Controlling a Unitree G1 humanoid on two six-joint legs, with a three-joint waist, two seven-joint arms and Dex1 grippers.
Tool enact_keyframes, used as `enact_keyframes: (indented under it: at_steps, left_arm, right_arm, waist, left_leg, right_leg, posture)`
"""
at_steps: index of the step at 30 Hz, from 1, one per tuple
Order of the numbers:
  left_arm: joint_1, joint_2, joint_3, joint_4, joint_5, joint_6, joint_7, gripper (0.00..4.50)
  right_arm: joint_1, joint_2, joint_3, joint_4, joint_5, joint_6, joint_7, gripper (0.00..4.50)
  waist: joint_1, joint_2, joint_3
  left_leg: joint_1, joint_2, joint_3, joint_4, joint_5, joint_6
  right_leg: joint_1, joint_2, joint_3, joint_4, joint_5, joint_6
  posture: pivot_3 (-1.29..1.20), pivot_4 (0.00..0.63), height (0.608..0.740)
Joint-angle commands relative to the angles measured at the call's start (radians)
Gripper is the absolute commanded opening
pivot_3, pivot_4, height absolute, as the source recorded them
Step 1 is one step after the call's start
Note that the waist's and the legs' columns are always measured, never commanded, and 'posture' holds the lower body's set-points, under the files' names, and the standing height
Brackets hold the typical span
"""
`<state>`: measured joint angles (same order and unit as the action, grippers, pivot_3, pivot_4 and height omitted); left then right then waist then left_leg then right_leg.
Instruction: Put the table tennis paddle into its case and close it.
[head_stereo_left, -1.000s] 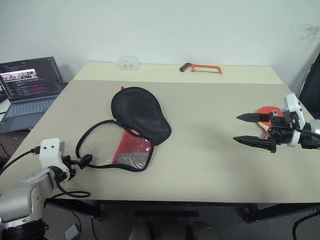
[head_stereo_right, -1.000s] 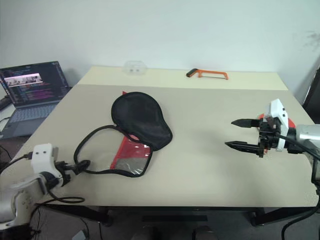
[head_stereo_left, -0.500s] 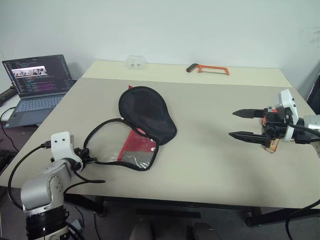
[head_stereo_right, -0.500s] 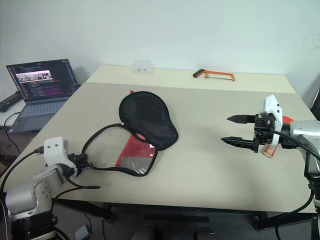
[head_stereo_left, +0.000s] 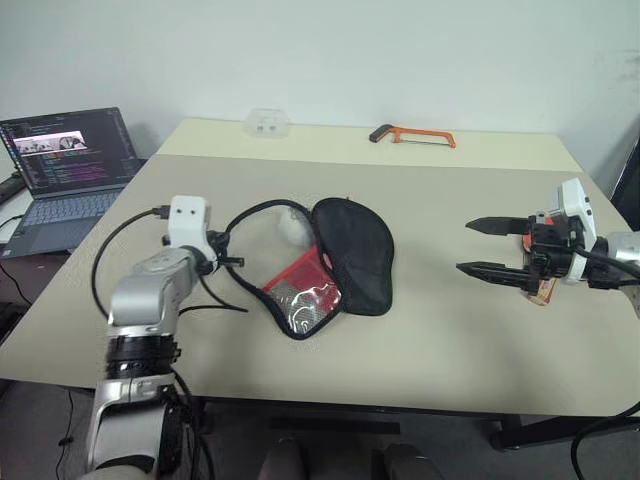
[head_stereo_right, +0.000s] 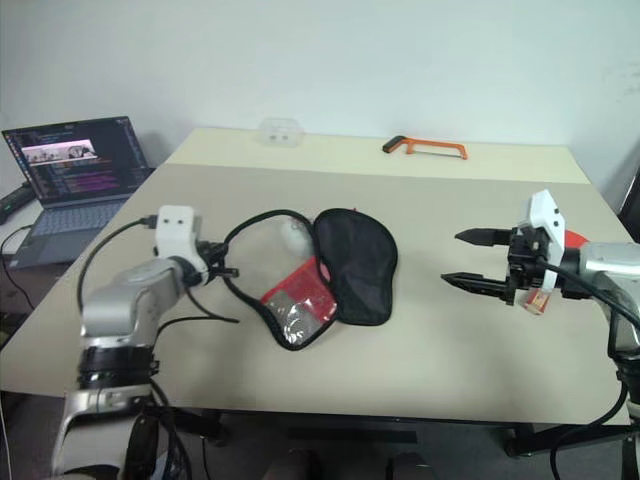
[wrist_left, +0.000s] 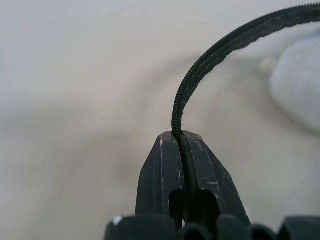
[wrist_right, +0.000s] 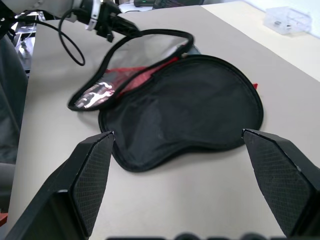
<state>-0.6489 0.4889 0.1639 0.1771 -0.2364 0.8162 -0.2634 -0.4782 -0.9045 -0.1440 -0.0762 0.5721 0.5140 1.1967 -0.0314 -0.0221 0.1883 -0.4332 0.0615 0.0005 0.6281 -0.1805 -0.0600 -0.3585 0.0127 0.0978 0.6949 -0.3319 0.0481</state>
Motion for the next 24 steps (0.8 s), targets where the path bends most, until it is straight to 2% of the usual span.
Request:
enact_keyframes:
  at_steps: [1, 5, 8, 13, 18, 24]
  left_arm:
    - [-0.054, -0.012, -0.033, 0.042, 0.025, -0.057, -0.020, 0.03]
    - [-0.090, 0.011, -0.112, 0.124, 0.095, -0.135, -0.046, 0.03]
    - [-0.145, -0.004, -0.106, 0.205, 0.100, -0.163, -0.046, 0.03]
    - [-0.255, -0.001, -0.171, 0.359, 0.189, -0.277, -0.042, 0.03]
    - [-0.405, -0.038, -0.160, 0.537, 0.219, -0.382, 0.006, 0.03]
    - [-0.493, -0.096, -0.154, 0.618, 0.237, -0.468, 0.061, 0.03]
  right_arm:
    - [0.005, -0.014, -0.049, -0.040, 0.019, 0.000, -0.012, 4.50]
    - [0.009, -0.016, -0.056, -0.040, 0.016, -0.003, -0.018, 4.50]
    - [0.010, -0.014, -0.056, -0.035, 0.010, -0.010, -0.021, 4.50]
    - [-0.007, -0.004, -0.047, -0.022, 0.004, -0.020, -0.024, 4.50]
    - [-0.025, 0.005, -0.032, -0.008, -0.004, -0.029, -0.020, 4.50]
    - [-0.041, 0.009, -0.026, 0.004, -0.011, -0.035, -0.017, 4.50]
  waist:
    - [-0.001, 0.000, 0.000]
    - [-0.002, 0.000, 0.000]
    - [-0.001, 0.000, 0.000]
    - [0.000, 0.000, 0.000]
    - [-0.001, -0.001, 0.001]
    - [0.000, -0.001, 0.001]
  left_leg:
    - [0.000, 0.000, 0.000, 0.000, 0.000, 0.000]
    - [0.000, 0.000, 0.000, 0.000, 0.000, 0.000]
    - [0.000, 0.000, 0.000, 0.000, 0.000, 0.000]
    - [0.000, 0.000, 0.000, 0.000, 0.000, 0.000]
    - [-0.001, 0.000, 0.000, 0.000, 0.000, 0.000]
    - [-0.002, 0.000, 0.000, 0.000, 0.000, 0.000]
  right_leg:
    - [0.000, 0.000, 0.000, 0.000, 0.000, 0.000]
    - [0.000, 0.000, 0.000, 0.001, 0.000, 0.000]
    - [0.000, 0.000, 0.000, 0.001, 0.000, 0.000]
    - [0.000, 0.000, 0.000, 0.000, 0.000, 0.000]
    - [0.000, 0.000, 0.000, 0.000, 0.000, 0.000]
    - [-0.001, 0.000, 0.000, -0.002, 0.000, 0.000]
  posture:
    - [0.00, 0.150, 0.740]
    - [0.00, 0.150, 0.740]
    - [0.00, 0.150, 0.740]
    - [0.00, 0.150, 0.740]
    - [0.00, 0.150, 0.740]
    - [0.00, 0.150, 0.740]
